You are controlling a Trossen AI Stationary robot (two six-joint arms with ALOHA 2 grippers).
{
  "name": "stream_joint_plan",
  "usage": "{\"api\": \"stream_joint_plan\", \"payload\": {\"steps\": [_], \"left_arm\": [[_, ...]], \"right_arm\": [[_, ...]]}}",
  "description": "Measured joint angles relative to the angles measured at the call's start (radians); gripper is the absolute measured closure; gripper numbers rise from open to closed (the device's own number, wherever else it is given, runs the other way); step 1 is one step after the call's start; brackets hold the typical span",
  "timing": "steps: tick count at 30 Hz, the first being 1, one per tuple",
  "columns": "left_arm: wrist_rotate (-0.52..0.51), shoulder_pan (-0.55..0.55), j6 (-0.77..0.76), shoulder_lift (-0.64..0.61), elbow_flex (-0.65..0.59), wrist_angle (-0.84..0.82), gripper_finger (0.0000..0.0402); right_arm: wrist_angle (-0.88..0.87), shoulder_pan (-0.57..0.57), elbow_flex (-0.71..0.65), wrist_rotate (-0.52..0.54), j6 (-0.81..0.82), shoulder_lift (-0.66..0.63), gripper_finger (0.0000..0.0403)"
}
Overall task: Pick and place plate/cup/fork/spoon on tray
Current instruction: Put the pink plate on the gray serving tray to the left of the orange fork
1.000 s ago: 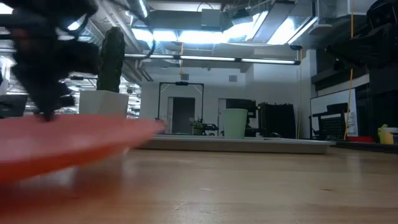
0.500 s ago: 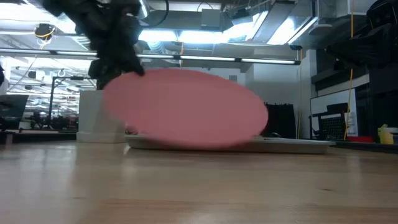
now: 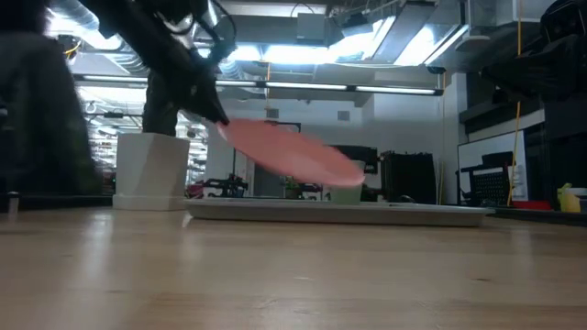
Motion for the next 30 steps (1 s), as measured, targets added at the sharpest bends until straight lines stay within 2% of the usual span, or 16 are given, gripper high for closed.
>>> {"api": "stream_joint_plan", "payload": {"steps": [10,19,26,30], "left_arm": [[0.019,0.064,-0.066,0.143,0.0,0.047,0.0401],[0.031,0.107,-0.032,0.145,0.0,0.051,0.0373],[0.031,0.108,-0.034,0.144,0.0,0.05,0.0359],[0.031,0.108,0.014,0.144,0.0,0.05,0.035]], "right_arm": [[0.0,0.0,0.0,0.0,0.0,0.0,0.0346],[0.0,0.0,0.0,0.0,0.0,0.0,0.0346],[0.0,0.0,0.0,0.0,0.0,0.0,0.0346],[0.0,0.0,0.0,0.0,0.0,0.0,0.0346]]}}
